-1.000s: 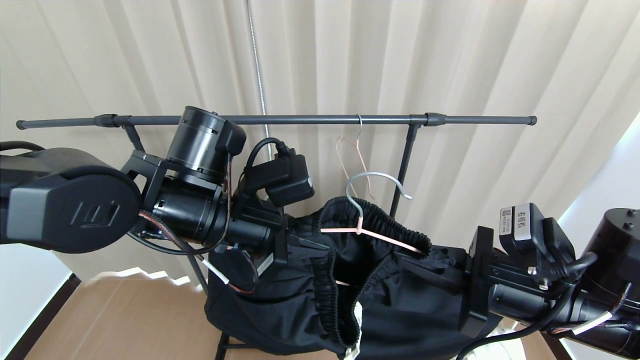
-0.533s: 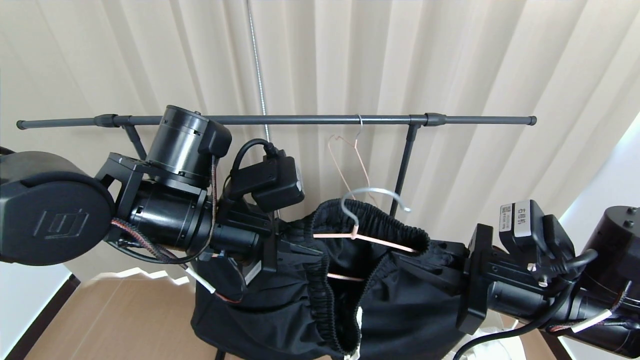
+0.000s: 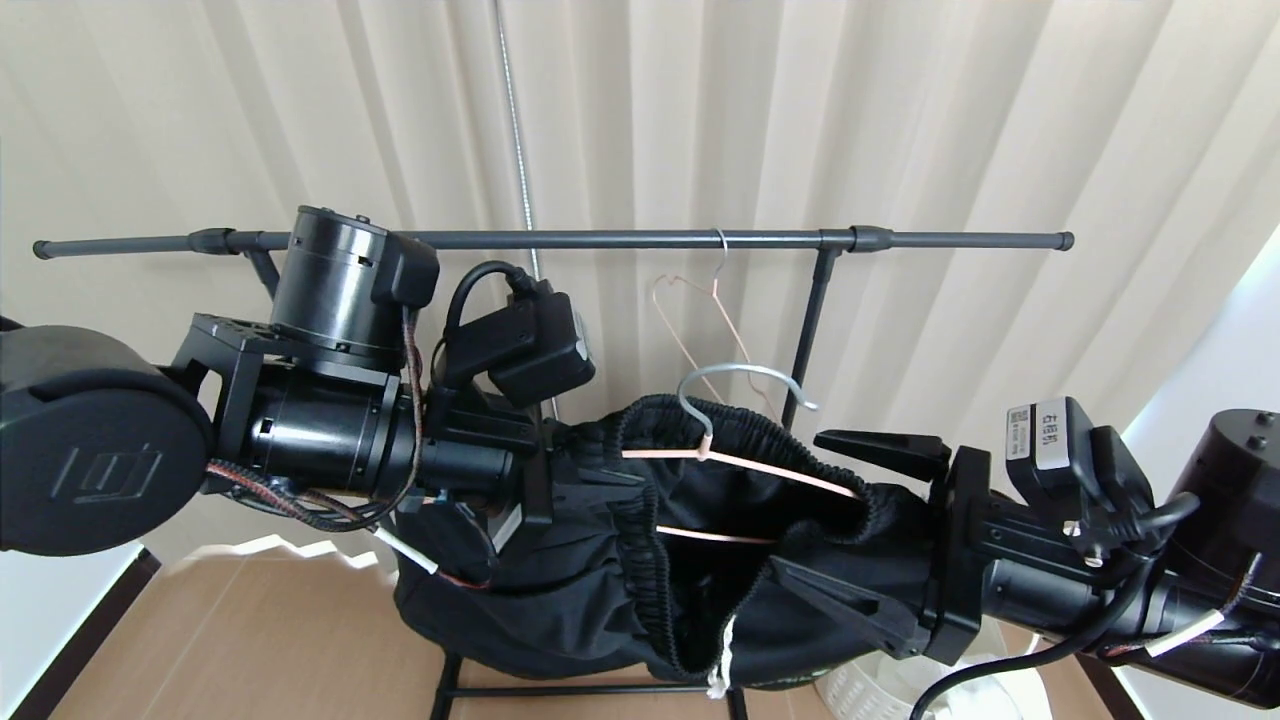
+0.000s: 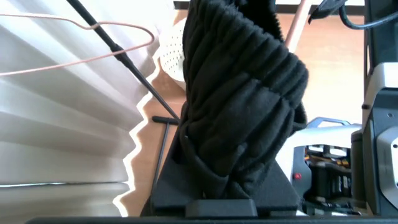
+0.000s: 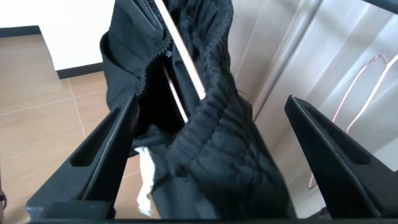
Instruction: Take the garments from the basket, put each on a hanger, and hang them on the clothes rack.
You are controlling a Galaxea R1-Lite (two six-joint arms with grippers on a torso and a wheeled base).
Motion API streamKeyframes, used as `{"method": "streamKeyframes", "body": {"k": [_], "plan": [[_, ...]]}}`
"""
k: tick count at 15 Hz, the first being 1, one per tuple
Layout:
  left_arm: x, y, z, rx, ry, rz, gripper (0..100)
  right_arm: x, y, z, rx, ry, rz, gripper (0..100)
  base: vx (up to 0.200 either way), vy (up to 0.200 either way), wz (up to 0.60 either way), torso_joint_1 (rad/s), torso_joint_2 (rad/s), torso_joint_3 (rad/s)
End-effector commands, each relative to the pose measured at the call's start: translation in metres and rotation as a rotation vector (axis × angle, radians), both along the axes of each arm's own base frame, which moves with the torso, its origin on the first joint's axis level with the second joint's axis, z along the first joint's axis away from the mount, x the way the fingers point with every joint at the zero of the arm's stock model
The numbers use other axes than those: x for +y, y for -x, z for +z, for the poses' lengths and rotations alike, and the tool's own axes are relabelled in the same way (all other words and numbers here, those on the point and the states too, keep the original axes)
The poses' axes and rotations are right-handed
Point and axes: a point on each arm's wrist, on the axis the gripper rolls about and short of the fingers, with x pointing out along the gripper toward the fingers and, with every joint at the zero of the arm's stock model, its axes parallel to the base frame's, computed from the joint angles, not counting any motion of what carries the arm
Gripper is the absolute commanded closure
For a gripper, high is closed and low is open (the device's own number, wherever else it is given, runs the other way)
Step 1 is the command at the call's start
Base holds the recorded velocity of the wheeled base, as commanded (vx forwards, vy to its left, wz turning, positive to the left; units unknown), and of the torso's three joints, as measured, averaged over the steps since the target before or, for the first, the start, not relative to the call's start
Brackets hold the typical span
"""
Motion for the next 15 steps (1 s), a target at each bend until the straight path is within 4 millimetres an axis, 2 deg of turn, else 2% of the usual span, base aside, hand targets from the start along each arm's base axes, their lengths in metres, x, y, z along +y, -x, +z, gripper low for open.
{"method": "streamKeyframes", "body": {"k": [1,6,8,12,15], "plan": [[0.007,0.006,0.000,-0.005,0.013,0.017,100,-0.005,-0.003,0.001,-0.002,-0.007,0.017,0,0.000,0.000,0.00,0.000,0.00,0.000],[0.027,0.016,0.008,-0.001,0.041,0.074,100,-0.013,-0.002,0.009,0.037,-0.071,0.056,0,0.000,0.000,0.00,0.000,0.00,0.000],[0.035,0.020,0.012,0.016,0.063,0.108,100,-0.022,-0.008,0.012,0.053,-0.093,0.064,0,0.000,0.000,0.00,0.000,0.00,0.000],[0.050,0.024,0.015,0.051,0.092,0.181,100,-0.056,-0.031,0.019,0.096,-0.144,0.052,0,0.000,0.000,0.00,0.000,0.00,0.000],[0.057,0.024,0.017,0.062,0.105,0.213,100,-0.064,-0.045,0.013,0.118,-0.141,0.033,0,0.000,0.000,0.00,0.000,0.00,0.000]]}}
